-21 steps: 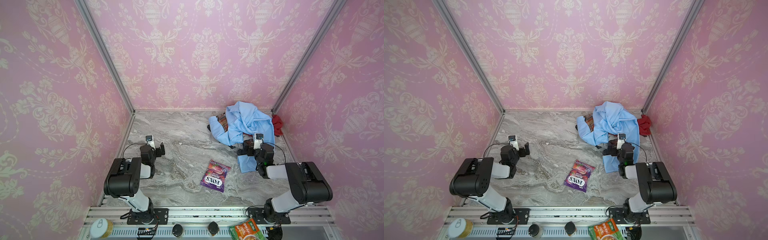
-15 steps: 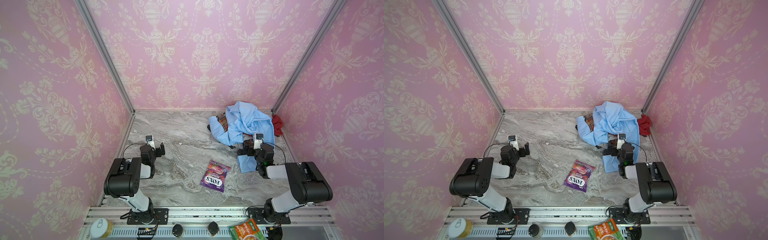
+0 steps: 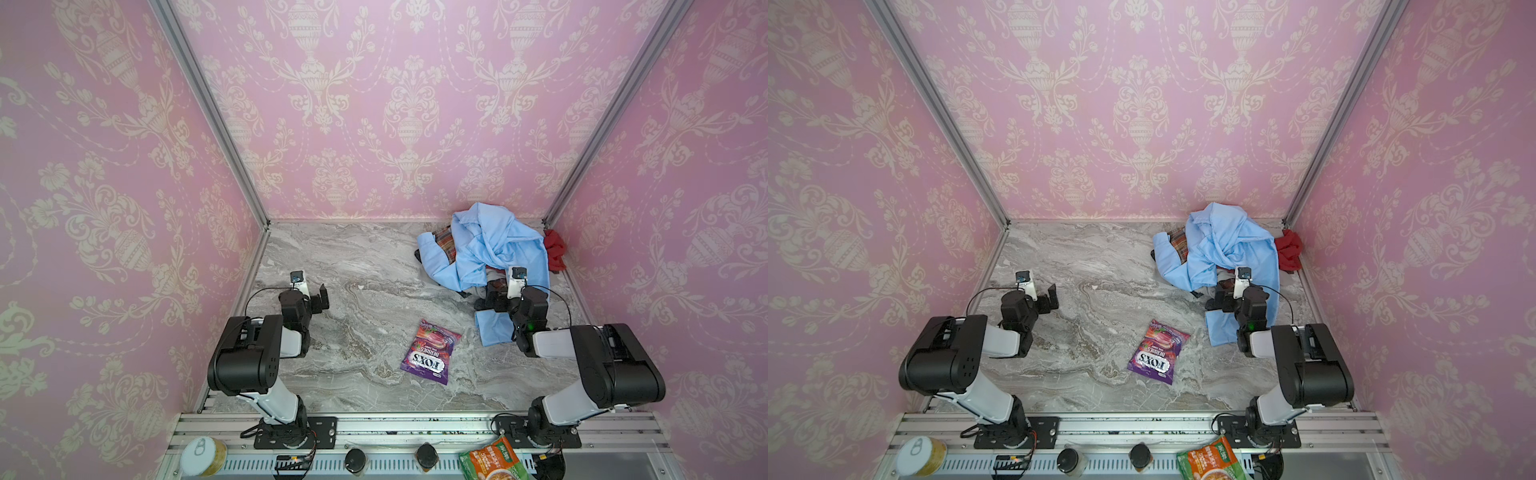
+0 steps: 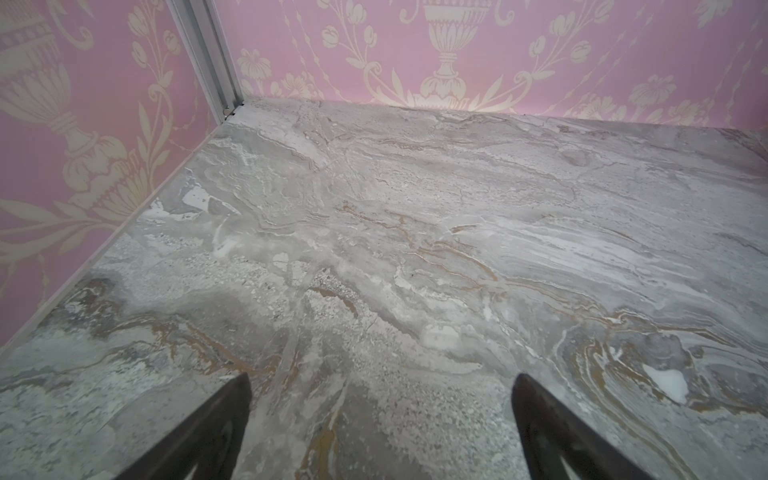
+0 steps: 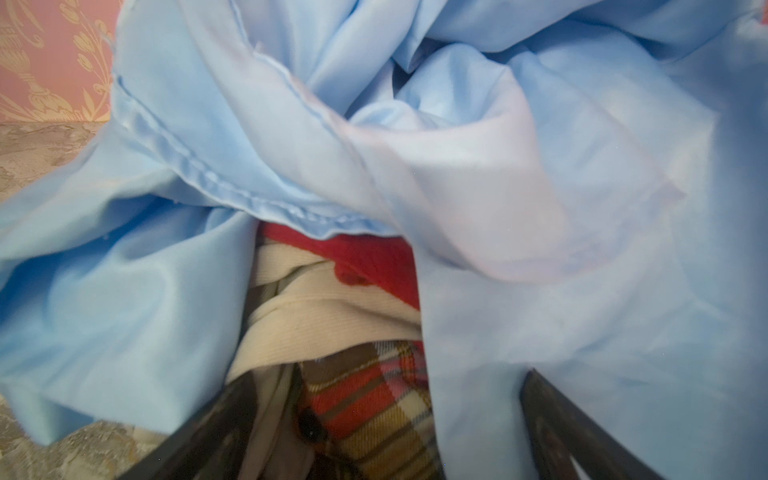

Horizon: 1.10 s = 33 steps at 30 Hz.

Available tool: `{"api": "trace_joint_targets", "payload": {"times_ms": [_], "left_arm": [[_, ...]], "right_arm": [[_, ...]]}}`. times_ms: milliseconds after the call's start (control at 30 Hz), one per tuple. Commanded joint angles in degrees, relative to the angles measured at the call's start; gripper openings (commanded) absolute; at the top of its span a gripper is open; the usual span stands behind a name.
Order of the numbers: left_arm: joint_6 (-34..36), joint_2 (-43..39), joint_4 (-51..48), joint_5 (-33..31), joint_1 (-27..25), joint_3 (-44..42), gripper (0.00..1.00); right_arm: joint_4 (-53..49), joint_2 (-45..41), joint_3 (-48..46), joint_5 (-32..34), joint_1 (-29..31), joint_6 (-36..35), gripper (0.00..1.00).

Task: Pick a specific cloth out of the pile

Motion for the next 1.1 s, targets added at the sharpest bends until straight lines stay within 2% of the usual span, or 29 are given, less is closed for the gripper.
{"api": "trace_joint_targets", "payload": {"times_ms": [0,433,600,867,1067], "left_arm": [[-0.28,0.03,2.6,-3.85,-0.23,-0.94,0.99],[-0.03,0.11,1.95,-4.72,-0.66,-0.59,0.99],[0.57,-0.19,0.96,-3.63,-0.67,-0.27,0.99],[-0.08,-7.13,-12.13,-5.51,-0.67,3.45,0.99],[-2.06,-11.83,-27.22,-8.46,-0.63,10.45,0.99]], "right_arm": [[0.01,0.06,0.32,-1.33,-0.38,1.12,1.0],[-0.02,0.07,0.41,-0.91,-0.31,1.04,1.0],[-0.81,-1.84,-0.01,1.53,-0.02,1.49,1.0],[0.84,-6.38,-3.09,7.3,1.63,1.2,1.0],[-5.11,-12.96,-3.2,13.14,3.0,1.92,1.0]]}}
